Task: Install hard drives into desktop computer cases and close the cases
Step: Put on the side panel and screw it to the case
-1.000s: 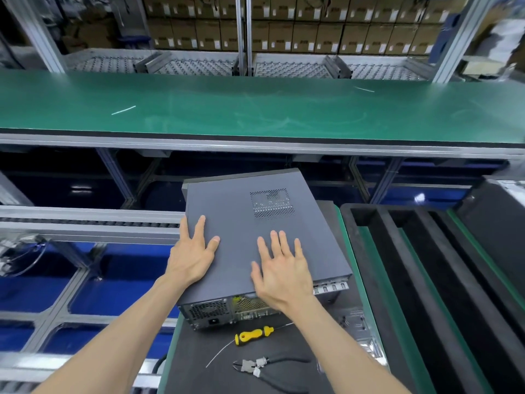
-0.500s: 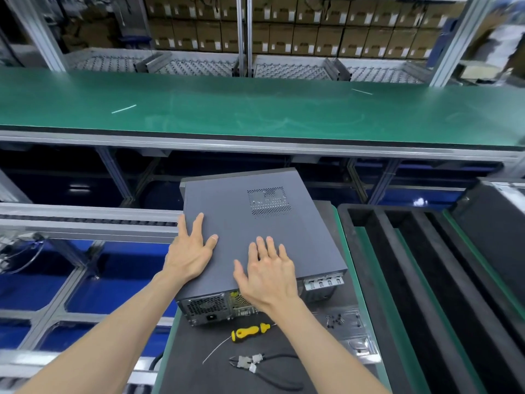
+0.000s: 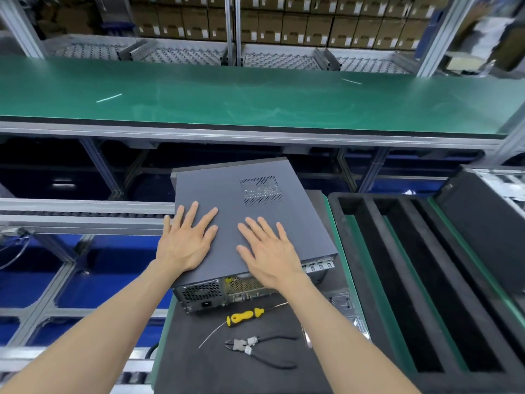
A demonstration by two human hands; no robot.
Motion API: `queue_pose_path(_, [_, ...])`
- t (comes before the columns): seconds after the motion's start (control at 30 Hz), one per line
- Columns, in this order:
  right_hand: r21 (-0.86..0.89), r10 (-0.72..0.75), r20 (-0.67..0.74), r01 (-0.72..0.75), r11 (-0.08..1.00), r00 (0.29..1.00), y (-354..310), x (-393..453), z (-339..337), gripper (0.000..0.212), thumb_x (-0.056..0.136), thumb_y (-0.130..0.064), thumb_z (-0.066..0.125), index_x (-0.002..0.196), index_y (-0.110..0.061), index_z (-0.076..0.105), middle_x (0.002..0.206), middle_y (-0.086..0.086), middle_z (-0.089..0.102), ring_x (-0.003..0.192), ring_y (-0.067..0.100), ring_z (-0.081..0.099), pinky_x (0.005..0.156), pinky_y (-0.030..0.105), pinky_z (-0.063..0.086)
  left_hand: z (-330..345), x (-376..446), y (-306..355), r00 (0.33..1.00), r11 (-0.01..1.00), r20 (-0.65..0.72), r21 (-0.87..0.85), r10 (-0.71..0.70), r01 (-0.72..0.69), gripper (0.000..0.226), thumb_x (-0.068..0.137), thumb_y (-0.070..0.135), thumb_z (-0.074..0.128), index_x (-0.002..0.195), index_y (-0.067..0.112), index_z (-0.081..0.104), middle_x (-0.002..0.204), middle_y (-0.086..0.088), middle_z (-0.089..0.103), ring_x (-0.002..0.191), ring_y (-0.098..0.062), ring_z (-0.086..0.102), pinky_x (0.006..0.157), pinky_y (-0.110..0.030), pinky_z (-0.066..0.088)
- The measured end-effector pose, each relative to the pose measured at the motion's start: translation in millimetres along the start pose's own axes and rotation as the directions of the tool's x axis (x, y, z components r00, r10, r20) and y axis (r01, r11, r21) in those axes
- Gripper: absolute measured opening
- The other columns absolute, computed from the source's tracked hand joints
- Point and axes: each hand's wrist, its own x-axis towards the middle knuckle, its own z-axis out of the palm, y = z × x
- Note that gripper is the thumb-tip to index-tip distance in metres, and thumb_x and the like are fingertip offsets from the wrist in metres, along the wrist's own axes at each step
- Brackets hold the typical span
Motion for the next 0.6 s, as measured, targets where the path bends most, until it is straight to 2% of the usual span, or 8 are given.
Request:
queue_pose_path(0.2, [0.046, 0.120, -0.128, -0.115, 0.992, 0.984, 53, -39, -4, 0.051, 0.109, -0.040, 0.022, 0.157, -0.025, 0.030, 0.164, -0.010, 0.025, 0.153, 0.009, 0.013, 0.123, 0.032, -0.001, 4, -30, 15, 0.970, 0.970, 0.046, 0.051, 0.237, -0.239, 0.056, 0.091, 0.071, -0.011, 0.147, 0.064, -0.015, 0.166, 0.019, -0.008, 0.156, -0.028, -0.004, 0.125, -0.052, -0.002])
queue_pose_path(0.3, [0.096, 0.148, -0.226, -0.129, 0.987, 0.963, 57, -60, 2, 0.047, 0.110, -0.032, 0.027, 0.154, -0.019, 0.039, 0.160, -0.006, 0.035, 0.151, 0.010, 0.021, 0.123, 0.028, 0.001, 11, -54, 33, 0.921, 0.920, 0.036, 0.049, 0.387, -0.389, 0.054, 0.097, 0.065, -0.008, 0.151, 0.059, -0.012, 0.165, 0.024, -0.006, 0.156, -0.018, -0.002, 0.126, -0.047, 0.003])
queue_pose_path(0.37, [0.079, 0.133, -0.282, -0.116, 0.990, 0.950, 54, -73, 9, 0.047, 0.109, -0.031, 0.028, 0.152, -0.017, 0.042, 0.159, -0.004, 0.038, 0.150, 0.012, 0.025, 0.123, 0.031, 0.005, 16, -66, 46, 0.897, 0.894, -0.029, 0.098, 0.441, -0.436, 0.056, 0.102, 0.059, 0.000, 0.157, 0.049, 0.002, 0.166, 0.021, 0.006, 0.156, -0.018, 0.009, 0.126, -0.045, 0.012])
queue_pose_path(0.43, [0.070, 0.110, -0.320, -0.092, 0.993, 0.941, 55, -84, 12, 0.047, 0.108, -0.029, 0.031, 0.151, -0.015, 0.043, 0.158, -0.002, 0.039, 0.149, 0.015, 0.028, 0.124, 0.033, 0.008, 21, -78, 59, 0.868, 0.880, -0.152, 0.133, 0.472, -0.456, 0.056, 0.106, 0.049, 0.017, 0.158, 0.033, 0.028, 0.164, 0.011, 0.028, 0.151, -0.022, 0.029, 0.122, -0.044, 0.028])
queue_pose_path(0.47, [0.074, 0.095, -0.335, -0.075, 0.994, 0.937, 57, -89, 13, 0.046, 0.108, -0.026, 0.034, 0.151, -0.014, 0.044, 0.157, -0.002, 0.040, 0.149, 0.015, 0.029, 0.124, 0.034, 0.009, 26, -84, 64, 0.828, 0.857, -0.223, 0.121, 0.515, -0.501, 0.052, 0.106, 0.041, 0.028, 0.154, 0.025, 0.041, 0.159, 0.005, 0.039, 0.146, -0.024, 0.039, 0.118, -0.043, 0.035])
queue_pose_path(0.53, [0.091, 0.061, -0.351, -0.031, 0.995, 0.934, 63, -99, 15, 0.045, 0.106, -0.019, 0.041, 0.151, -0.012, 0.043, 0.157, 0.000, 0.040, 0.149, 0.016, 0.028, 0.125, 0.035, 0.013, 45, -97, 70, 0.656, 0.724, -0.333, 0.147, 0.678, -0.674, 0.042, 0.098, 0.022, 0.050, 0.139, 0.015, 0.058, 0.149, -0.003, 0.053, 0.132, -0.025, 0.053, 0.108, -0.041, 0.044])
queue_pose_path(0.57, [0.107, 0.052, -0.350, -0.016, 0.994, 0.935, 66, -106, 16, 0.046, 0.105, -0.015, 0.043, 0.152, -0.012, 0.042, 0.158, 0.000, 0.039, 0.151, 0.016, 0.026, 0.124, 0.037, 0.017, 56, -102, 73, 0.581, 0.657, -0.341, 0.173, 0.739, -0.734, 0.041, 0.091, 0.014, 0.058, 0.131, 0.013, 0.064, 0.141, -0.004, 0.060, 0.124, -0.025, 0.058, 0.102, -0.040, 0.048])
queue_pose_path(0.6, [0.130, 0.053, -0.344, -0.009, 0.992, 0.938, 71, -113, 16, 0.049, 0.104, -0.012, 0.045, 0.153, -0.012, 0.039, 0.160, -0.002, 0.035, 0.152, 0.014, 0.021, 0.121, 0.035, 0.026, 68, -107, 77, 0.556, 0.626, -0.320, 0.180, 0.767, -0.759, 0.040, 0.084, 0.009, 0.066, 0.123, 0.012, 0.068, 0.130, -0.004, 0.066, 0.112, -0.025, 0.061, 0.092, -0.037, 0.052])
